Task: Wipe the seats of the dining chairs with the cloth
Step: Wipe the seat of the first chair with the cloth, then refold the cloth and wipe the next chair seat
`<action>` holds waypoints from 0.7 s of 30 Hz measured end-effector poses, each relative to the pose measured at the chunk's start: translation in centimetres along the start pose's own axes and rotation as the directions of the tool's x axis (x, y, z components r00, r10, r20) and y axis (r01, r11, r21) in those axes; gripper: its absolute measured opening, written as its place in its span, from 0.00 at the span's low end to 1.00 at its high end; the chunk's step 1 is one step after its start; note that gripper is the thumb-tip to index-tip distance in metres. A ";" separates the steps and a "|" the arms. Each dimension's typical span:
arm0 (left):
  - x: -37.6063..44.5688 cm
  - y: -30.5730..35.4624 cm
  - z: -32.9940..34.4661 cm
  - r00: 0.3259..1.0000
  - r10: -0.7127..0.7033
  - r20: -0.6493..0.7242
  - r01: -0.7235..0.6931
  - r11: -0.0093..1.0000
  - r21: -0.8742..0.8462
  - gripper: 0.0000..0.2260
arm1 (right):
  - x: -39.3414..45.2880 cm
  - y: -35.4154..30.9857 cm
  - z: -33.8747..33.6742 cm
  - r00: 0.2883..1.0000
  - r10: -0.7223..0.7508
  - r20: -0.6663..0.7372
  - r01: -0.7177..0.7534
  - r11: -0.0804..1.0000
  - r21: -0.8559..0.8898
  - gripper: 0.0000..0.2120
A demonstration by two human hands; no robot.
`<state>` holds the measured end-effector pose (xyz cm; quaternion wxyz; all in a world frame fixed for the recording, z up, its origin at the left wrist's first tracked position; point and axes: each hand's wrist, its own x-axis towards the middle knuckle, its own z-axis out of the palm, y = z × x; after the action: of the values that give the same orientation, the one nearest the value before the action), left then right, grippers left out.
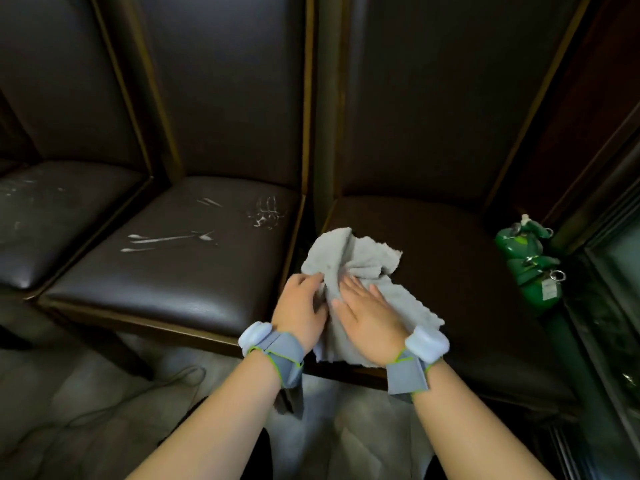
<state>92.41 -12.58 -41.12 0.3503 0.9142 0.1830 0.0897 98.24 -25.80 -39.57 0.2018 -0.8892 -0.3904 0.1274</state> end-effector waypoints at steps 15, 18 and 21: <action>-3.5 -4.4 -17.2 0.961 0.269 0.057 -0.259 0.955 -0.142 0.24 | 7.2 -9.6 -0.5 0.924 -0.126 -0.361 0.214 0.952 0.217 0.16; -5.0 -4.7 -19.4 0.940 0.257 0.224 -0.239 0.966 -0.103 0.24 | 8.9 -12.0 -0.2 0.897 -0.440 0.032 0.416 0.867 0.275 0.31; -5.6 -5.4 -21.9 0.971 0.196 0.139 -0.191 0.980 -0.050 0.25 | 10.0 -14.1 0.1 0.777 -0.608 0.163 0.575 0.791 0.209 0.09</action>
<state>79.38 2.20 -28.76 0.3684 0.9253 0.0660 0.0608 95.77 -9.62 -33.86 0.2520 -0.6833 -0.6600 0.1842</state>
